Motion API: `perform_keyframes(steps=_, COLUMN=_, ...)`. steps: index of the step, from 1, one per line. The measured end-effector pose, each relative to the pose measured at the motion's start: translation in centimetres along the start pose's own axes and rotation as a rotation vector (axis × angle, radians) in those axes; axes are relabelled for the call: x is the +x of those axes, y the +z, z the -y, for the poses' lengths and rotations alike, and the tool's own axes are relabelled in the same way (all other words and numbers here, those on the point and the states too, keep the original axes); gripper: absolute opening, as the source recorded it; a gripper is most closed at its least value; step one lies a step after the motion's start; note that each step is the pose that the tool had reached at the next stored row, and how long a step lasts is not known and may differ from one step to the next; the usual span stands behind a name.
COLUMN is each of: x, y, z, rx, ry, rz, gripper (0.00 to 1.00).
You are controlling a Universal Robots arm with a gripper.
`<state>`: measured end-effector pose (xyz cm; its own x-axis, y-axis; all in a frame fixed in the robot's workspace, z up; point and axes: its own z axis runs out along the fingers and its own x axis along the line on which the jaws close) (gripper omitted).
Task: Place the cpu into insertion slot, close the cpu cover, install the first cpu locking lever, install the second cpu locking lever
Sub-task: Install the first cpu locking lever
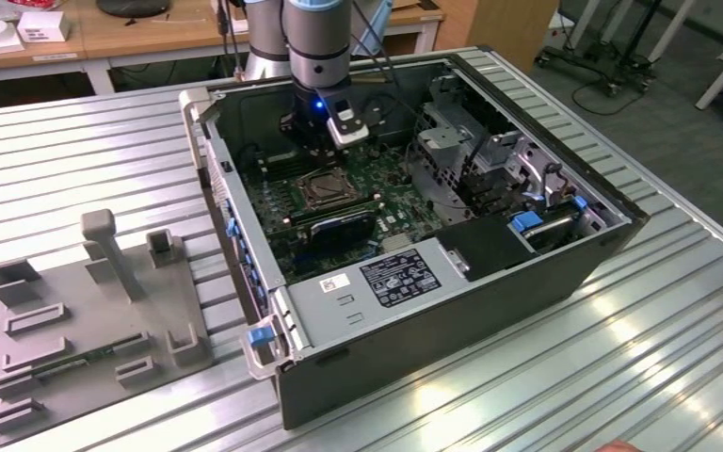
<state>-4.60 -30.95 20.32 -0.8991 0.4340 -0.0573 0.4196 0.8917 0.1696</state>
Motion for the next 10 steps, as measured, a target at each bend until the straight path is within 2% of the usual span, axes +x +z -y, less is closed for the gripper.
perform_keyframes(steps=8, x=0.01, y=0.12, z=0.07, rx=-0.0082, ry=-0.002, rz=0.0138, gripper=0.10)
perform_keyframes(steps=10, x=0.06, y=0.16, z=0.11, rx=-0.0089, ry=-0.002, rz=0.0155, gripper=0.10)
